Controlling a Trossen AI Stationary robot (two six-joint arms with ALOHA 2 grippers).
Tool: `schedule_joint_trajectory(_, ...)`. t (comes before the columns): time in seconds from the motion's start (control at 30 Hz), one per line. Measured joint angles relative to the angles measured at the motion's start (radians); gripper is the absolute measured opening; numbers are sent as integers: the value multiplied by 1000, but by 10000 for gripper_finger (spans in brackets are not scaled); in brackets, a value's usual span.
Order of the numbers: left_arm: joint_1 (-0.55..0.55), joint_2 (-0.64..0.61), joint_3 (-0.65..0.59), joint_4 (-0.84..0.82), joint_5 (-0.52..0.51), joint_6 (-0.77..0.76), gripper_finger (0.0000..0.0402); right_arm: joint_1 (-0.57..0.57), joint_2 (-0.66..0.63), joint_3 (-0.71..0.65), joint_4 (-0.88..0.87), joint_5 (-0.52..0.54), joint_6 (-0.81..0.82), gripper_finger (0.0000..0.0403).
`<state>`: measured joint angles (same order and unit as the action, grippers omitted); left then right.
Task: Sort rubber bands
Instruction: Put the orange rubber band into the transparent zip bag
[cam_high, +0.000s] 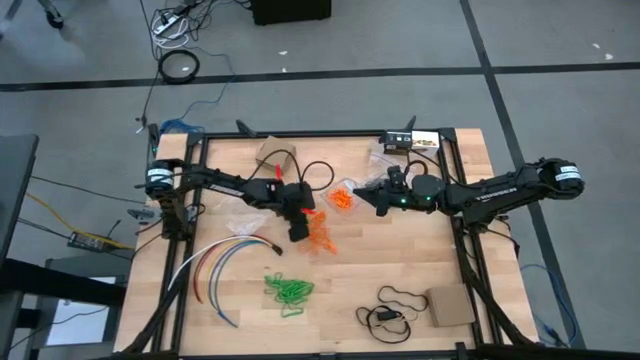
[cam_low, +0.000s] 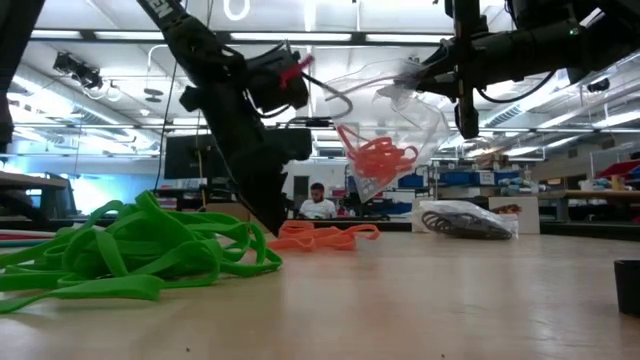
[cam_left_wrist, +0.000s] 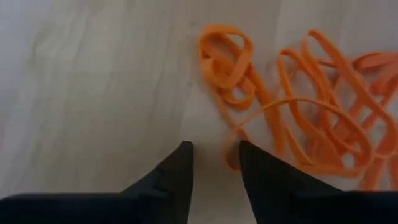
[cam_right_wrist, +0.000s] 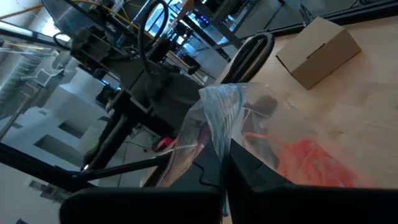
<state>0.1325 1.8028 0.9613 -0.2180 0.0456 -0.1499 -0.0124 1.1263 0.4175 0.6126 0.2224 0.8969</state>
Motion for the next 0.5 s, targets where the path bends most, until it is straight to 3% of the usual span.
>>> schedule_joint_trajectory(0.23,-1,25,4,17,-5,-6,114,0,0,0,-8,0,-5,4)
schedule_joint_trajectory(0.37,-4,24,8,9,-48,53,27,0,0,0,-8,0,-8,4)
schedule_joint_trajectory(0.5,-16,25,23,-13,-90,89,5,5,0,0,-8,0,-9,4)
